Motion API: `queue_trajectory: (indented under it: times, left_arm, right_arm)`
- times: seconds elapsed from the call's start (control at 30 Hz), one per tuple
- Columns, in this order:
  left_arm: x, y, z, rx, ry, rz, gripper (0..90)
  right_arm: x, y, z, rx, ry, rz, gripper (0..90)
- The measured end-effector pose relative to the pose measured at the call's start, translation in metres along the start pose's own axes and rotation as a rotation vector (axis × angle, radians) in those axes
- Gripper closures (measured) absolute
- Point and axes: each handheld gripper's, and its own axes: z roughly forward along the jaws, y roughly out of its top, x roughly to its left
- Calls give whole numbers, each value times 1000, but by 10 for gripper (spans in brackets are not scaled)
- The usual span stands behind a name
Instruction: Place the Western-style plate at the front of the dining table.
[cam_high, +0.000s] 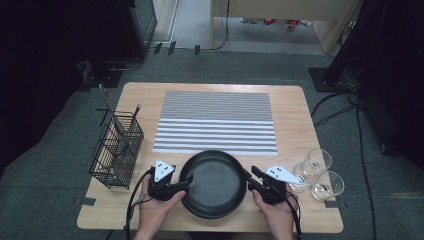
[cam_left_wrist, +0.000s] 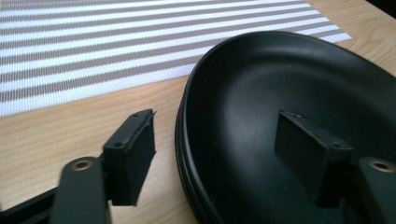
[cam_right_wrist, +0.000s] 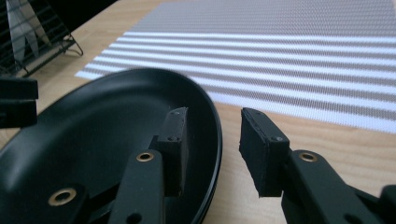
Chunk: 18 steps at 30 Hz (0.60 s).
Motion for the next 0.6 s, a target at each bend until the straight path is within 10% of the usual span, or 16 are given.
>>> queue_trajectory:
  times: [0.6]
  left_arm:
    - [5,-10,1,34,-54,-25,502]
  right_arm:
    - [-5,-14,1,24,61,106,759]
